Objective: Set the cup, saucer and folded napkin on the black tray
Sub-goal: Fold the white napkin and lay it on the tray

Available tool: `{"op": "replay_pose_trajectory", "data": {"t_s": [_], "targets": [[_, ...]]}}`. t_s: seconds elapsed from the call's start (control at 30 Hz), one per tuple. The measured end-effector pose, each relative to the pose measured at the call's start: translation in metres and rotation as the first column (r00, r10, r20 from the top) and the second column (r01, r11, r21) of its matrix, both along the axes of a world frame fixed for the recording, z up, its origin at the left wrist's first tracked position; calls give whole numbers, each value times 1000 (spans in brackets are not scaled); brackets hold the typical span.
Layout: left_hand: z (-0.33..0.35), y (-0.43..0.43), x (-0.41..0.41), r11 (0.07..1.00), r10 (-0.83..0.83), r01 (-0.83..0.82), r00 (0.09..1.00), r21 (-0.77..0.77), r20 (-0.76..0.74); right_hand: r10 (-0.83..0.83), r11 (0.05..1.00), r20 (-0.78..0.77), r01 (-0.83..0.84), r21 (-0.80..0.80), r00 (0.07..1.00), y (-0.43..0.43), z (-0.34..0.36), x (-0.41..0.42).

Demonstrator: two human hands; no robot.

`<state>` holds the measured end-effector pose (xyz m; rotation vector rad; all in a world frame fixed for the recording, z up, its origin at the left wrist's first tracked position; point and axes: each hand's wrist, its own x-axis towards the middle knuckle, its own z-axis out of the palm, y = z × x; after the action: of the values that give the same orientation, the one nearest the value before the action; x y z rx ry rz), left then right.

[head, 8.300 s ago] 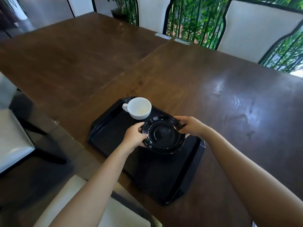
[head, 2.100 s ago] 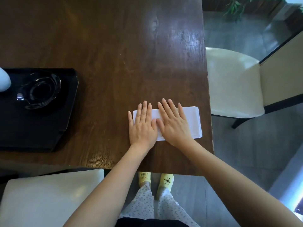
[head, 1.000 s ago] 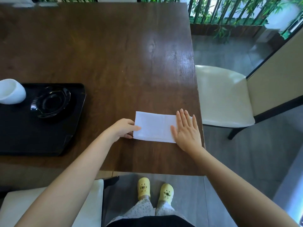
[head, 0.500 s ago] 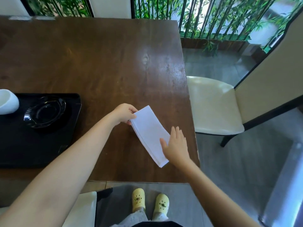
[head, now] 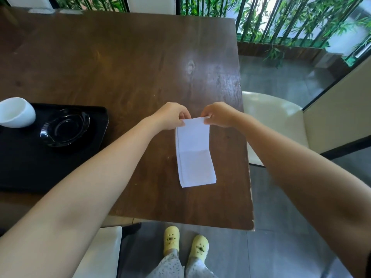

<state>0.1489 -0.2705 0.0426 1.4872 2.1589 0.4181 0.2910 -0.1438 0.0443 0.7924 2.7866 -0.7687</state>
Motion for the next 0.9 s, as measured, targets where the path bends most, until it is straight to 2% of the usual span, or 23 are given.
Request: {"op": "replay_pose_trajectory", "data": {"t_s": [0.23, 0.47, 0.57, 0.8, 0.9], "targets": [[7, -34, 27, 991, 68, -59, 995, 124, -69, 32, 998, -113, -26, 53, 993, -21, 12, 30], [-32, -96, 81, 971, 87, -59, 990, 233, -113, 168, 963, -231, -109, 248, 958, -76, -35, 88], [-53, -111, 97, 964, 98, -66, 989, 256, -114, 180, 961, -265, -112, 252, 947, -92, -57, 104], [-81, -127, 113, 955, 141, -111, 986, 276, -92, 154, 965, -236, -95, 246, 959, -106, -94, 122], [-87, -130, 115, 950, 135, -99, 985, 296, -104, 161, 962, -280, -87, 258, 947, -109, -101, 126]]}}
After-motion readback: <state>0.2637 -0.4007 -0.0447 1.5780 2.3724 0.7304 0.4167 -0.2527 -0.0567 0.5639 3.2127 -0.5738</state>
